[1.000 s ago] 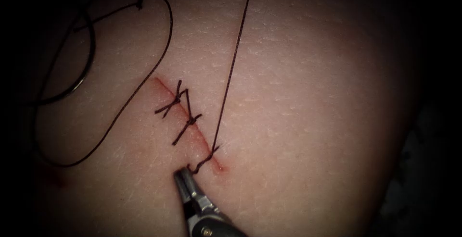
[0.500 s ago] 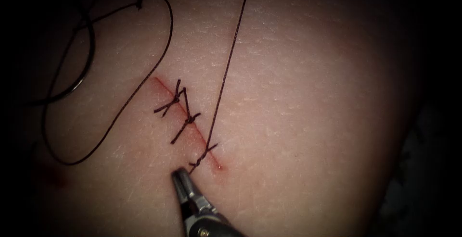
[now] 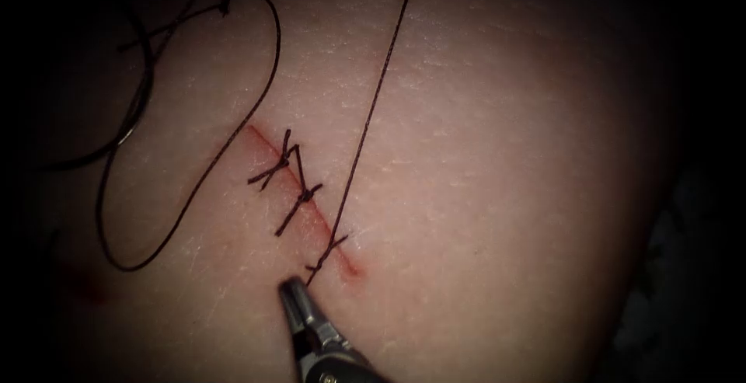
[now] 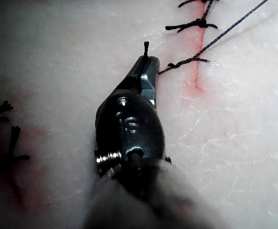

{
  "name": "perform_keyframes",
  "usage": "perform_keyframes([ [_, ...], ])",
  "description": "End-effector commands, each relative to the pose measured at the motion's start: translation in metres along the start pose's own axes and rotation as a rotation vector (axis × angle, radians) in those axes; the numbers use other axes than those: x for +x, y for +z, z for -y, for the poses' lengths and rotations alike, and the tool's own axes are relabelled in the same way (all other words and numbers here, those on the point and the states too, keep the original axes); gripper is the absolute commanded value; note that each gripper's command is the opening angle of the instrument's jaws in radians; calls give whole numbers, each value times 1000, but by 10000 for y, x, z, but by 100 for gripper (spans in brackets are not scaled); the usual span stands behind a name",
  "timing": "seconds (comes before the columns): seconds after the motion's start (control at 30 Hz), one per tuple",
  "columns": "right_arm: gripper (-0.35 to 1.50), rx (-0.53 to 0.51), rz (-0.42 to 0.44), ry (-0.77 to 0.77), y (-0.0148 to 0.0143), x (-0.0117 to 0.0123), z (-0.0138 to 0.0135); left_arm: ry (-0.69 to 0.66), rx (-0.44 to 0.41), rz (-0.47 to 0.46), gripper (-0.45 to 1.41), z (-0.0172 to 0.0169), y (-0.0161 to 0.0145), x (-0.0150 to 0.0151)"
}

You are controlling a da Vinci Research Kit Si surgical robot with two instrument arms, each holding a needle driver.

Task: Wound Closure

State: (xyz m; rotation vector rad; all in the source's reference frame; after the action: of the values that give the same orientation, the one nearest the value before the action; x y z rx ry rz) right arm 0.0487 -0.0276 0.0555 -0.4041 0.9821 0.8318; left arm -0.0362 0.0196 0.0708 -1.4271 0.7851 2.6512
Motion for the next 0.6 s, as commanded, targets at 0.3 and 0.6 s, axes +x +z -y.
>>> perform_keyframes([
  [0.3, -15, 59, -15, 77, 3, 7, 4, -93, -75, -42, -45, -16, -21, 4],
  [0.6, 133, 154, -23, 191, -15, 48, -4, -168, -223, -151, -45, -57, -106, 34],
])
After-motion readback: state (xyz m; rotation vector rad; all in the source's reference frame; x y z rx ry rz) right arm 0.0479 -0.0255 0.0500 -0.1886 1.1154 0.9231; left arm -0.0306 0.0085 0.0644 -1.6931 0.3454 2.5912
